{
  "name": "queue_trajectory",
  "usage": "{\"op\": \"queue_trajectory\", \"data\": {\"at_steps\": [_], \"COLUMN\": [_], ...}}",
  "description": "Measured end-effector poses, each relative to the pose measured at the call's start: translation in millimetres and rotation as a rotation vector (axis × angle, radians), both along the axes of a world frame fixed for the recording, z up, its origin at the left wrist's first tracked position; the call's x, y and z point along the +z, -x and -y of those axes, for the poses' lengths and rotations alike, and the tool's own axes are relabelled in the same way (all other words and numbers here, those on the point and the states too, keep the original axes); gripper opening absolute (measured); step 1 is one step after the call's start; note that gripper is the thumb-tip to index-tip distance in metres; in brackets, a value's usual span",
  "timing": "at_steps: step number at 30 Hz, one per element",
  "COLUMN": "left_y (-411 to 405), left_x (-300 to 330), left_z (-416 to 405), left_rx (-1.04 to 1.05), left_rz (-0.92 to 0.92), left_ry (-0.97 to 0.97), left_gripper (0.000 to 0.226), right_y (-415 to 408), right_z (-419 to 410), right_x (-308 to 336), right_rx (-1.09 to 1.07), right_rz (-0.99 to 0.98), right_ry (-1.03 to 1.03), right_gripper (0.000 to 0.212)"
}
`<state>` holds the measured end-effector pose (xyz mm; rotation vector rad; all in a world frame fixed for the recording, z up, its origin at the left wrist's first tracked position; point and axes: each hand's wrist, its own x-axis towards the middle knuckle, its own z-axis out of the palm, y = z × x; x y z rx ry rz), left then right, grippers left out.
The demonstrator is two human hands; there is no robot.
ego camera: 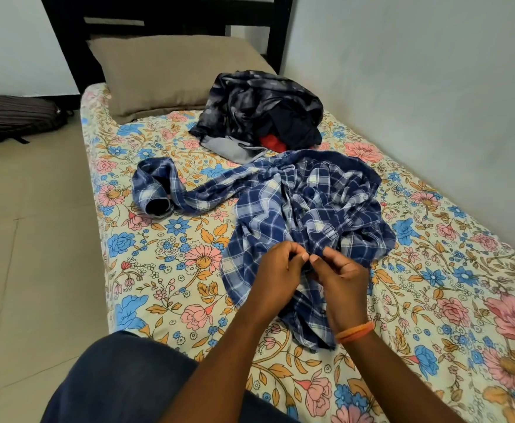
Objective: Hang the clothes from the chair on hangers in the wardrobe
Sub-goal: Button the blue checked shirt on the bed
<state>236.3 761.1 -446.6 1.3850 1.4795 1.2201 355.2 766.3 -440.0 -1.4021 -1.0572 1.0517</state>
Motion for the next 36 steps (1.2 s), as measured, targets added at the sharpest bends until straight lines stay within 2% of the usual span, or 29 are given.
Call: {"op": "queue_trajectory", "data": {"at_steps": [3, 6, 10, 14, 19, 23, 26, 28, 30, 32, 36], "left_y": [1, 2, 3, 0, 0, 1, 4, 5, 3, -1, -6], "left_x": [-1, -2, -3, -3, 4, 4, 1, -2, -4, -4, 5], "left_z": [-1, -1, -2, -1, 3, 3, 1, -2, -3, -2, -2], "left_rx": [0.0, 0.02, 0.049, 0.048, 0.073, 0.041, 0.066, 0.079, 0.077, 0.07, 0.109], "left_rz": [-0.001, -0.004, -0.011, -0.027, 0.119, 0.076, 0.064, -0.032, -0.212, -0.256, 0.038], "left_ry": [-0.004, -0.016, -0.016, -0.002, 0.043, 0.015, 0.004, -0.011, -0.016, 0.032, 0.182], "left_gripper": [0.011, 0.012, 0.012, 0.014, 0.016, 0.008, 0.011, 0.014, 0.016, 0.019, 0.022], "right_y": [0, 0, -4, -5, -2, -3, -4, -5, -4, -3, 3], "right_z": [1, 2, 1, -2, -5, -6, -7, -6, -4, -4, -1], "right_x": [0, 2, 1, 1, -2, -6, -5, -5, -6, -8, -9], "right_rx": [-0.006, 0.006, 0.044, 0.062, 0.06, 0.061, 0.096, 0.127, 0.149, 0.165, 0.181], "right_rz": [0.106, 0.131, 0.07, 0.03, -0.002, -0.028, -0.048, -0.037, 0.007, 0.046, -0.099], "right_ry": [-0.09, -0.14, -0.122, -0.115, -0.093, -0.061, -0.056, -0.049, -0.041, -0.037, 0.033], "right_gripper": [0.037, 0.031, 0.029, 0.019, 0.018, 0.017, 0.019, 0.022, 0.023, 0.022, 0.021]}}
